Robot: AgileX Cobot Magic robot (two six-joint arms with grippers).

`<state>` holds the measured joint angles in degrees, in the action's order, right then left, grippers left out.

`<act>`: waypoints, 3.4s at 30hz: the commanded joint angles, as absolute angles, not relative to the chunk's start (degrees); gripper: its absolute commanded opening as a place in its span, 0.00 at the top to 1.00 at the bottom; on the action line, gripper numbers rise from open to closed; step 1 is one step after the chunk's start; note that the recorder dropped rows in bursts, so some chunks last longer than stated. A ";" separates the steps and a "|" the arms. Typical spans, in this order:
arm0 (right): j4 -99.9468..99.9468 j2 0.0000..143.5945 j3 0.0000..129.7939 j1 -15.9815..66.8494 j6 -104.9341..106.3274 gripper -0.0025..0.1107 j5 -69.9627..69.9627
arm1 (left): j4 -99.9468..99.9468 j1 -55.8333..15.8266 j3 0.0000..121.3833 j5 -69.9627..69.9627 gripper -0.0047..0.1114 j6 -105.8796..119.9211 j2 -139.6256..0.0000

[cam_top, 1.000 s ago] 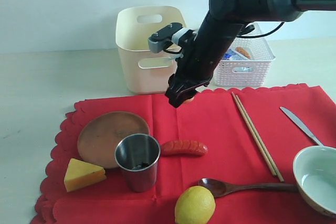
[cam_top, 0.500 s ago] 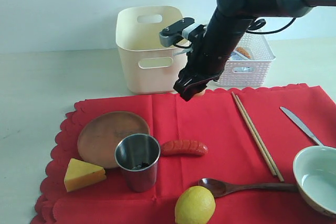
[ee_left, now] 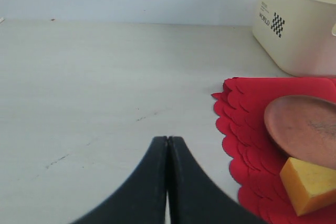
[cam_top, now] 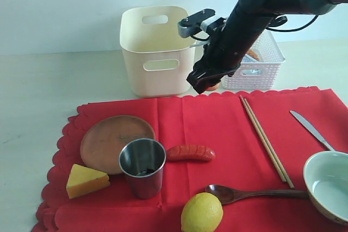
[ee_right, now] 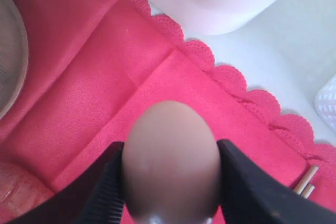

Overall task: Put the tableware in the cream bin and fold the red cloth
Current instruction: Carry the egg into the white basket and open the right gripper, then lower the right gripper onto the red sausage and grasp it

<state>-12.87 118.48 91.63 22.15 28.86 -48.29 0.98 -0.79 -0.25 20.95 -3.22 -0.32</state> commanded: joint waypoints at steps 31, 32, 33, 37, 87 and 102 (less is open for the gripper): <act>-13.44 117.93 91.74 20.26 26.67 0.98 -47.82 | 0.85 -1.17 0.00 20.14 0.96 -3.38 0.00; -13.44 117.93 91.74 19.72 26.55 0.98 -47.82 | 0.85 -1.17 0.00 20.14 0.96 -3.38 0.00; -13.44 117.93 91.74 19.14 26.42 0.98 -47.67 | 0.85 -1.17 0.00 20.14 0.96 -3.38 0.00; -13.56 117.93 91.86 16.72 26.19 0.98 -47.33 | 0.85 -1.17 0.00 20.14 0.96 -3.38 0.00; -4.25 137.24 123.95 6.56 14.82 0.24 -44.82 | 0.85 -1.17 0.00 20.14 0.96 -3.38 0.00; -22.42 127.31 121.32 6.68 22.70 0.24 -68.12 | 0.85 -1.17 0.00 20.14 0.96 -3.38 0.00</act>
